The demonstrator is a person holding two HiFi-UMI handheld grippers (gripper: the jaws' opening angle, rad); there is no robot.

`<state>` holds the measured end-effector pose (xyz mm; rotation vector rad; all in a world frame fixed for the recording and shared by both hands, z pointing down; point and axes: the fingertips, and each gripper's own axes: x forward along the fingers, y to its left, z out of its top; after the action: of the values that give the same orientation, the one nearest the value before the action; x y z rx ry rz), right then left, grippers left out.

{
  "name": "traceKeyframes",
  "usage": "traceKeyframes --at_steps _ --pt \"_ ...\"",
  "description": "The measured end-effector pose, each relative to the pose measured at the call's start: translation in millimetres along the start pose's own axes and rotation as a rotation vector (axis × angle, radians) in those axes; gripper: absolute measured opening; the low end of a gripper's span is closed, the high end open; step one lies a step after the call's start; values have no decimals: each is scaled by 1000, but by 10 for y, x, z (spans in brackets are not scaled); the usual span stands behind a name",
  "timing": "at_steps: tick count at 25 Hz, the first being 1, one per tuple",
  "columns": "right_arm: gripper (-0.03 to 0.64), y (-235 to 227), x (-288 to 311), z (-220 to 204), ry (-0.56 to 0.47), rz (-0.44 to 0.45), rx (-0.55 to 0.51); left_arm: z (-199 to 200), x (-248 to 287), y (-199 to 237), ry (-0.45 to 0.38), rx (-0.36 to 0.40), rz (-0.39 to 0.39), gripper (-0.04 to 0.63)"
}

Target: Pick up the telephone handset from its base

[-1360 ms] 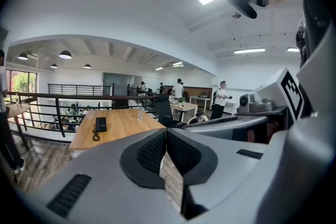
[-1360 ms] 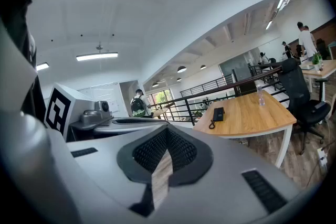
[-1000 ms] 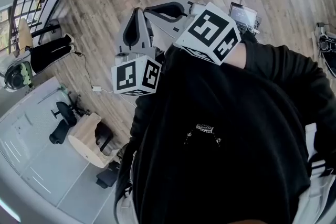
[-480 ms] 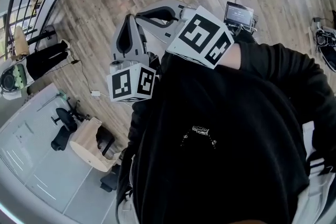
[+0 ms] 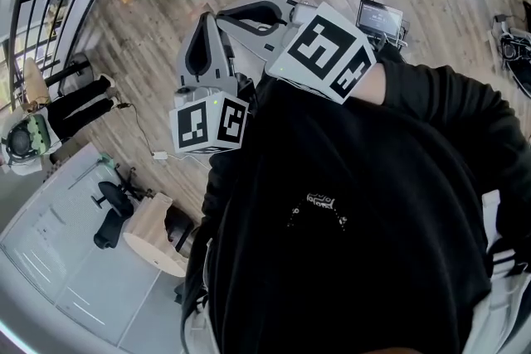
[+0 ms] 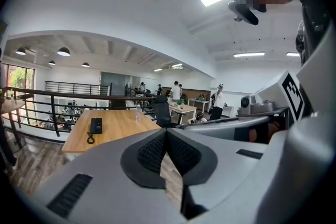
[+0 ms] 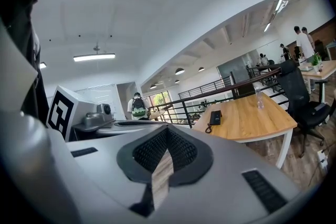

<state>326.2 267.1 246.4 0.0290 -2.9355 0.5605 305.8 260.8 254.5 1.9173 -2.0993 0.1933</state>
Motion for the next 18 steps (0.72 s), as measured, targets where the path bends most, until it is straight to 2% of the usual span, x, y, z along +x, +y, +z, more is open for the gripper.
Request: traceKeyframes --at_steps 12,18 --pt "17 -131 615 79 31 27 -18 40 227 618 4 -53 30 5" --pt "17 -286 978 177 40 14 -11 110 428 965 12 -71 20 5"
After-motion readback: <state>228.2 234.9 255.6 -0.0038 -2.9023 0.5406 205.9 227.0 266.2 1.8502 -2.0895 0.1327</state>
